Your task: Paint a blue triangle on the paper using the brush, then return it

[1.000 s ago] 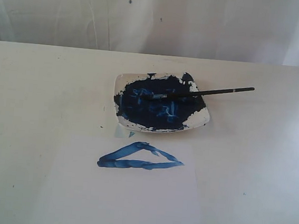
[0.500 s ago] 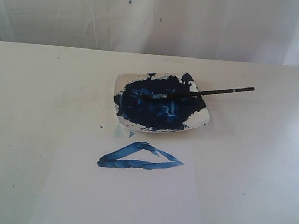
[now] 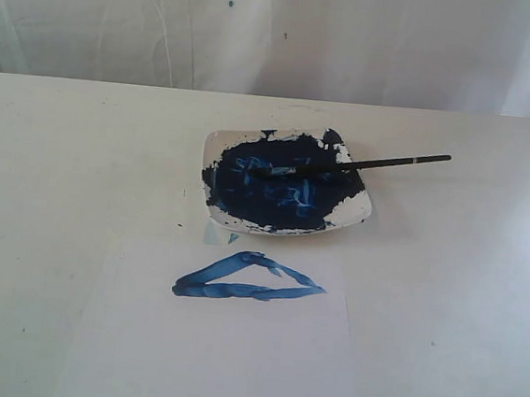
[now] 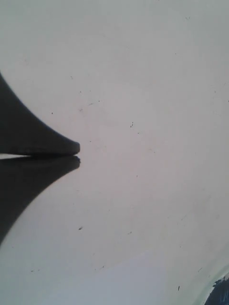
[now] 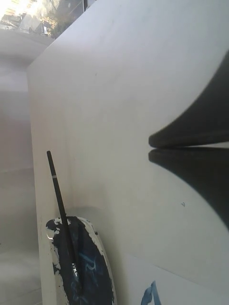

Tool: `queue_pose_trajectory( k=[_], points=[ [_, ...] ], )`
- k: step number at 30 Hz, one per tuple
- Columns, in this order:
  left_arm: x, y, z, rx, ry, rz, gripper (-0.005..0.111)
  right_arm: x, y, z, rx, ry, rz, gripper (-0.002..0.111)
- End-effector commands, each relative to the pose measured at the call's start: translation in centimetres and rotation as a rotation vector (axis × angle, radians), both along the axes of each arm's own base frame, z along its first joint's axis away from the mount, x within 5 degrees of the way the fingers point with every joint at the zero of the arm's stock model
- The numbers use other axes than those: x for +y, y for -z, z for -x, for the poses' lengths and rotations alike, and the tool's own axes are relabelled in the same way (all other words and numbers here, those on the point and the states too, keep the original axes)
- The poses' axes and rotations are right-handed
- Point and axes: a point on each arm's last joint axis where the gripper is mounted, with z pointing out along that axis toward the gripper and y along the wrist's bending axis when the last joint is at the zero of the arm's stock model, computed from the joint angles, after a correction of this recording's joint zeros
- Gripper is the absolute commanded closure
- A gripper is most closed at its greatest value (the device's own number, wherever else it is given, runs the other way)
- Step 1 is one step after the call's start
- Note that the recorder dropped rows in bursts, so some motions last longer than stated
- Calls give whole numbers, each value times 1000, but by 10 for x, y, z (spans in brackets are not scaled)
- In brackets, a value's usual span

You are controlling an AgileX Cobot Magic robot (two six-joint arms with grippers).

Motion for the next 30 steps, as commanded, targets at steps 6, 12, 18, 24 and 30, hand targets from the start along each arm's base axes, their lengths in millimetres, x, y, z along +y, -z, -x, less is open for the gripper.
queue_pose_trajectory(
  k=[6, 12, 18, 24, 30],
  points=[
    [0, 0, 0, -6, -2, -2, 107, 0, -1, 0, -16, -3, -8, 108],
    [0, 0, 0, -6, -2, -2, 107, 0, -1, 0, -16, -3, -8, 108],
    [0, 0, 0, -6, -2, -2, 107, 0, -1, 0, -16, -3, -8, 108],
    [0, -2, -1, -30, -4, -1, 107, 0, -1, 0, -14, -1, -17, 108],
    [0, -2, -1, -30, -4, -1, 107, 0, -1, 0, -14, -1, -17, 108]
  ],
)
